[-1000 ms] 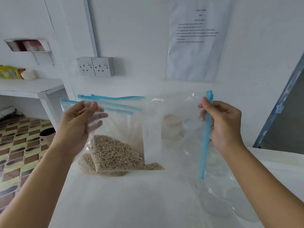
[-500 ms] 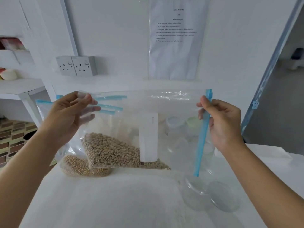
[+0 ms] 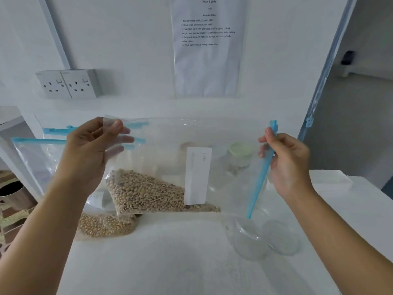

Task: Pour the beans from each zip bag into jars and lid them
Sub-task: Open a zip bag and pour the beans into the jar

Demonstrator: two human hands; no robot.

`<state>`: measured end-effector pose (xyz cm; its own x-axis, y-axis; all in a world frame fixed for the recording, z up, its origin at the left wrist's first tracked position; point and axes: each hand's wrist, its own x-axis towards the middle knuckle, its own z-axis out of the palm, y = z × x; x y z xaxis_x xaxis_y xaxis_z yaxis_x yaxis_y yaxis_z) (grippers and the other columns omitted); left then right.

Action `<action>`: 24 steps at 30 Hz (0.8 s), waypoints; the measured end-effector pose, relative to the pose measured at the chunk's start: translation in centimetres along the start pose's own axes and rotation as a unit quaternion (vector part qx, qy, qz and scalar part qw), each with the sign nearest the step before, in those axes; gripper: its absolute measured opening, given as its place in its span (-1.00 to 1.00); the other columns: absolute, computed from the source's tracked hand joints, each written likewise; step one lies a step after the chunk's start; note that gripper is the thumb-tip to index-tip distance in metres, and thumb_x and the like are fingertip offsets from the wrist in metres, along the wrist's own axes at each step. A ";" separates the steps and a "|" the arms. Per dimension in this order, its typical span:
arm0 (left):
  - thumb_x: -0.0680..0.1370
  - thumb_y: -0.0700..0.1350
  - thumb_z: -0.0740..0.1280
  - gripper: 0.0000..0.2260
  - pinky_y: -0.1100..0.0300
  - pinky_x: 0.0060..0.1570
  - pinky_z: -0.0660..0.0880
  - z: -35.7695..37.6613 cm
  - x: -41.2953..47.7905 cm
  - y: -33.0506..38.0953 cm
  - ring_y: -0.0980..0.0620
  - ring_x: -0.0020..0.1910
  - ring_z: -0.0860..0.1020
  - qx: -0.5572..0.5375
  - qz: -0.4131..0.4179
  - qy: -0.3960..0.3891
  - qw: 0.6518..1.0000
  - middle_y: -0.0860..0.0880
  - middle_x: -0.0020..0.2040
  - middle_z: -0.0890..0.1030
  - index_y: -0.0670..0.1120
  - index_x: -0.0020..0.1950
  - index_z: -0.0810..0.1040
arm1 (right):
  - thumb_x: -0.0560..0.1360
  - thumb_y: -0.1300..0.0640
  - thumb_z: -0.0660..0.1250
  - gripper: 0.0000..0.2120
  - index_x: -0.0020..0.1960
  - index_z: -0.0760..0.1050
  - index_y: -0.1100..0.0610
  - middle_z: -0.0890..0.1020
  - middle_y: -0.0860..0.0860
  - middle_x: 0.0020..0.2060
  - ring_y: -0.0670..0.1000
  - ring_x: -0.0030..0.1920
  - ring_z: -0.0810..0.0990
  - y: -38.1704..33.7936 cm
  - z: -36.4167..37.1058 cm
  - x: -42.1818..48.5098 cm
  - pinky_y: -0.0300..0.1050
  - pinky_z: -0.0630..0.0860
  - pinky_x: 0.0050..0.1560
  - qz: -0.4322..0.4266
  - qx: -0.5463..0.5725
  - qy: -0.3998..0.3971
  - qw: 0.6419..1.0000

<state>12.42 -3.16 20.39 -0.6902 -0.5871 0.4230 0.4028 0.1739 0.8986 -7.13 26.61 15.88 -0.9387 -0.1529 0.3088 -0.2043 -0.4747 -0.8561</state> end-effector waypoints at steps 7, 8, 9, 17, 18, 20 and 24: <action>0.57 -0.05 0.40 -0.93 0.30 -0.14 0.55 1.5 0.0 0.5 0.08 -0.10 0.69 0.018 0.015 0.000 1.000 0.04 -0.10 0.68 0.03 -0.12 0.63 | 0.56 0.12 0.45 -0.75 -0.28 0.64 0.14 0.64 0.09 -0.26 0.07 -0.30 0.48 -0.3 -1.3 -0.3 -0.05 0.52 -0.10 0.000 -0.005 -0.012 1.000; 0.57 -0.05 0.40 -0.92 0.30 -0.14 0.55 1.8 -0.1 0.6 0.08 -0.10 0.69 0.022 0.016 0.002 1.000 0.04 -0.09 0.68 0.03 -0.12 0.63 | 0.56 0.11 0.46 -0.76 -0.27 0.64 0.15 0.64 0.08 -0.26 0.06 -0.29 0.49 -0.4 -1.6 -0.3 -0.05 0.52 -0.11 0.004 -0.003 -0.014 1.000; 0.58 -0.05 0.40 -0.92 0.30 -0.13 0.54 2.0 -0.1 0.7 0.08 -0.10 0.69 0.026 0.017 0.004 0.999 0.04 -0.09 0.69 0.02 -0.11 0.63 | 0.55 0.11 0.46 -0.77 -0.26 0.64 0.16 0.65 0.08 -0.26 0.06 -0.28 0.51 -0.5 -1.9 -0.3 -0.05 0.52 -0.11 0.008 0.000 -0.016 1.000; 0.53 -0.02 0.42 -0.95 0.32 -0.20 0.53 3.4 -0.5 1.6 0.09 -0.13 0.68 0.020 0.009 0.024 0.999 0.03 -0.10 0.70 0.04 -0.11 0.65 | 0.53 0.11 0.46 -0.78 -0.21 0.62 0.22 0.65 0.09 -0.24 0.03 -0.28 0.53 -1.4 -2.8 -0.2 -0.08 0.54 -0.11 0.013 0.003 -0.034 0.999; 0.53 -0.03 0.42 -0.95 0.32 -0.20 0.53 3.5 -0.5 1.7 0.09 -0.14 0.68 0.019 0.010 0.024 0.999 0.03 -0.09 0.70 0.03 -0.11 0.65 | 0.53 0.10 0.46 -0.78 -0.21 0.62 0.22 0.65 0.09 -0.24 0.03 -0.27 0.53 -1.4 -2.9 -0.1 -0.08 0.54 -0.11 0.014 0.004 -0.033 0.999; 0.53 -0.03 0.42 -0.94 0.33 -0.22 0.54 3.7 -0.3 2.0 0.09 -0.14 0.68 0.023 0.010 0.024 0.999 0.03 -0.10 0.70 0.02 -0.10 0.65 | 0.53 0.09 0.47 -0.78 -0.22 0.62 0.20 0.65 0.09 -0.24 0.03 -0.26 0.53 -1.3 -3.0 0.0 -0.07 0.54 -0.10 0.016 0.005 -0.030 0.999; 0.52 -0.02 0.44 -0.92 0.30 -0.19 0.53 3.9 -0.2 2.5 0.07 -0.14 0.67 0.031 0.012 0.018 0.999 0.02 -0.10 0.69 -0.01 -0.09 0.64 | 0.53 0.09 0.47 -0.79 -0.22 0.64 0.19 0.66 0.08 -0.25 0.02 -0.26 0.55 -1.1 -3.2 -0.1 -0.05 0.55 -0.09 0.017 0.008 -0.022 1.000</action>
<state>11.20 0.46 23.03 -0.6582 -0.6098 0.4415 0.3807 0.2363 0.8940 -7.72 29.92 15.52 -0.9322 -0.2063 0.2974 -0.1677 -0.4820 -0.8600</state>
